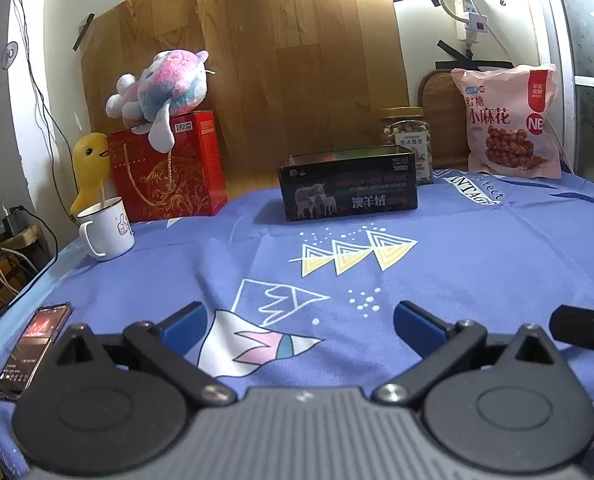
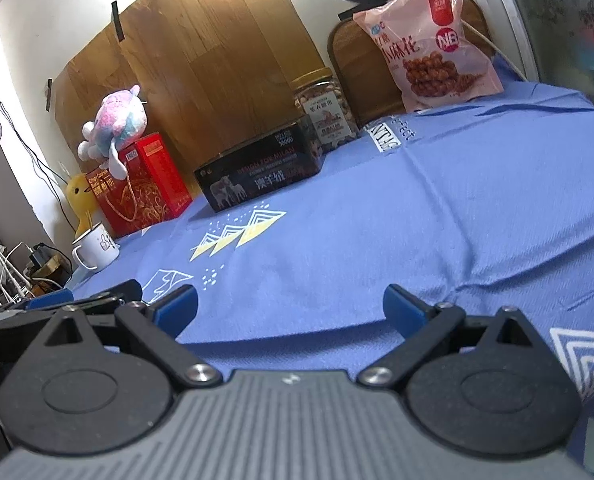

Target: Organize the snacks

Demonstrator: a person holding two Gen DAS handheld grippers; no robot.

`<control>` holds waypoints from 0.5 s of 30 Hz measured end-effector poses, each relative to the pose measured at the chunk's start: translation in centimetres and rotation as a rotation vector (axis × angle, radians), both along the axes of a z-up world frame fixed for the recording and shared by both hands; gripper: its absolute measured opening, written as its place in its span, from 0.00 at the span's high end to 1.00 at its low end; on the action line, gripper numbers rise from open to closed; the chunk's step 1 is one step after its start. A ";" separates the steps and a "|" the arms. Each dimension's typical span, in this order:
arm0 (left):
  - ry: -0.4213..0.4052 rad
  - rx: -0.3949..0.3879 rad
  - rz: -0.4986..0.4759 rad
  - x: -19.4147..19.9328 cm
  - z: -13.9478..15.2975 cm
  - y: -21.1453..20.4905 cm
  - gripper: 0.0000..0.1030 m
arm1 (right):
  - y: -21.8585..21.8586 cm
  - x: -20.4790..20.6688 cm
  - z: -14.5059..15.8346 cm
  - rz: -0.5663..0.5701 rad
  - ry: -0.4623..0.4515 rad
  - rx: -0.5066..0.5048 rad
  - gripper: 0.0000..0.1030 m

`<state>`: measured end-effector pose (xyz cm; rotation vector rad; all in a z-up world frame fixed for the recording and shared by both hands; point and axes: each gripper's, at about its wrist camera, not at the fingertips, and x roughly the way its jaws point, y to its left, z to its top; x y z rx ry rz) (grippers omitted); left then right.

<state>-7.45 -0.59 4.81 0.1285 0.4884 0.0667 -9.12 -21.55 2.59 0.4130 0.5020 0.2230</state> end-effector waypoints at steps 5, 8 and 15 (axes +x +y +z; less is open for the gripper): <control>0.008 -0.003 0.003 0.2 -0.1 0.2 0.00 | 0.0 0.1 -0.2 0.000 0.009 0.003 0.02; 0.021 -0.004 -0.003 0.3 -0.2 0.2 0.00 | 0.1 0.1 -0.2 0.003 0.012 0.001 0.02; 0.052 -0.011 -0.015 0.3 -0.5 0.0 0.00 | 0.3 0.1 -0.2 0.007 0.020 -0.002 0.00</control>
